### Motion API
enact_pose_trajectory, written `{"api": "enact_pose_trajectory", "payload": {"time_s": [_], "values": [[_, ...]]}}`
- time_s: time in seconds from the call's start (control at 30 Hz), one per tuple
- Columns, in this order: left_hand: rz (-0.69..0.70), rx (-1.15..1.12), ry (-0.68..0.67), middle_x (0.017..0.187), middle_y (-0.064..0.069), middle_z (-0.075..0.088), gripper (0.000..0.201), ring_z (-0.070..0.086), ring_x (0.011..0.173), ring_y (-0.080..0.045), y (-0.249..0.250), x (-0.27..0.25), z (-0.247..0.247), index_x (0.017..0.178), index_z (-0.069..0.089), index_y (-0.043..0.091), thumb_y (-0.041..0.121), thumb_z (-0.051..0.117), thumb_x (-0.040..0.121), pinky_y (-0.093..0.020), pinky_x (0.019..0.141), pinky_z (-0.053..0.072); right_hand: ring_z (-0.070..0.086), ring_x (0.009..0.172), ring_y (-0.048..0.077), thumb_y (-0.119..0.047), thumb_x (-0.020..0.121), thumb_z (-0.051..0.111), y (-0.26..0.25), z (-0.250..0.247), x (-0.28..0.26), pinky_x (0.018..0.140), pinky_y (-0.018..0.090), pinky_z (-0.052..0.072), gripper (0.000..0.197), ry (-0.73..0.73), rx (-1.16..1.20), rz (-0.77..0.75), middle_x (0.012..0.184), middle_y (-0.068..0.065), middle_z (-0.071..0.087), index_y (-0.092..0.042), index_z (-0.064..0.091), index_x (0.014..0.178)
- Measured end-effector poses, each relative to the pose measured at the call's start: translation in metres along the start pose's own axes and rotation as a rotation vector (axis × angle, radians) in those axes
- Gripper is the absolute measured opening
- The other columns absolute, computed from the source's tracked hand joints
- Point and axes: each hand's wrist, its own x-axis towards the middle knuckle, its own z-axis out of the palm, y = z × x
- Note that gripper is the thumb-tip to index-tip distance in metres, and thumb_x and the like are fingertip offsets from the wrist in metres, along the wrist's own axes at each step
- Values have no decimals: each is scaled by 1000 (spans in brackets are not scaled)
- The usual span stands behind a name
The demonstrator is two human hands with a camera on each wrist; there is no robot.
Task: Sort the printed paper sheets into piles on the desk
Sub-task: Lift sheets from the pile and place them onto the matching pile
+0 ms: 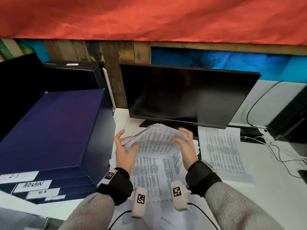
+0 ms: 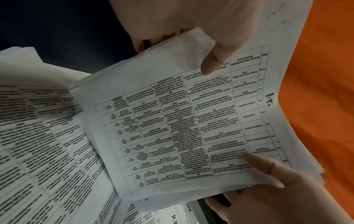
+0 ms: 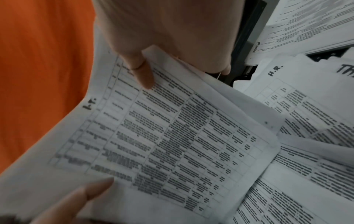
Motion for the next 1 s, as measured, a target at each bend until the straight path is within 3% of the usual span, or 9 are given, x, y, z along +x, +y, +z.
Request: {"api": "enact_pose_trajectory", "payload": {"time_s": [0.13,0.2,0.3,0.4,0.47,0.53,0.67,0.83,1.0], "values": [[26,-34,31,99,13,55,32,54,87,5,-1,8,3,119,41,29,10,49,95,-18,76,43,56,106,14,-5,93,47,-5,13,0,88,27,47,31,-19,-14,1,116,-2,58,-17,47,122],[9,-66,31,104,2,57,28,58,89,-11,-3,9,3,112,43,33,14,48,92,-32,80,48,58,102,17,1,91,43,-8,14,-1,85,31,50,31,-21,-14,3,109,0,60,-20,52,111],[-46,-65,-7,109,-5,57,32,58,92,-21,-13,9,-2,115,41,28,14,50,88,-38,79,51,57,96,18,9,85,42,-1,10,-1,75,31,49,34,-34,-33,67,105,3,58,-20,47,102],[-176,-100,-39,122,-4,57,38,57,109,-24,-24,8,-3,124,41,25,16,55,91,-47,96,47,59,102,17,3,90,44,11,11,-3,76,29,50,32,-40,-54,119,112,2,59,-23,48,106],[-226,-163,-4,127,-4,57,40,57,112,-23,-30,9,-2,131,40,25,17,53,94,-46,98,46,60,107,16,0,93,43,15,14,-5,85,31,51,35,-37,-32,107,117,0,61,-24,52,117],[-194,-204,36,112,0,62,29,61,99,-19,-29,9,-1,121,44,25,13,48,96,-37,83,51,60,107,16,2,91,42,11,15,-6,87,33,51,40,-26,5,104,116,1,64,-20,53,123],[-133,-134,44,99,11,58,33,59,91,-11,-34,-1,-1,112,39,29,2,46,94,-21,71,45,57,98,30,-4,66,47,21,14,-10,88,53,48,40,-12,8,144,115,25,56,-3,47,106],[-251,41,-32,102,3,61,37,59,104,-26,-73,-1,-6,117,42,28,2,49,93,-35,89,45,58,92,21,2,92,39,51,9,-11,81,35,51,27,-53,-112,221,112,15,56,-11,42,116],[-287,185,-104,135,-2,53,46,49,126,-23,-88,7,-12,143,36,18,18,46,98,-43,109,37,47,129,24,-26,94,45,84,-8,6,109,46,38,51,-4,-255,226,139,9,50,-14,36,142]]}}
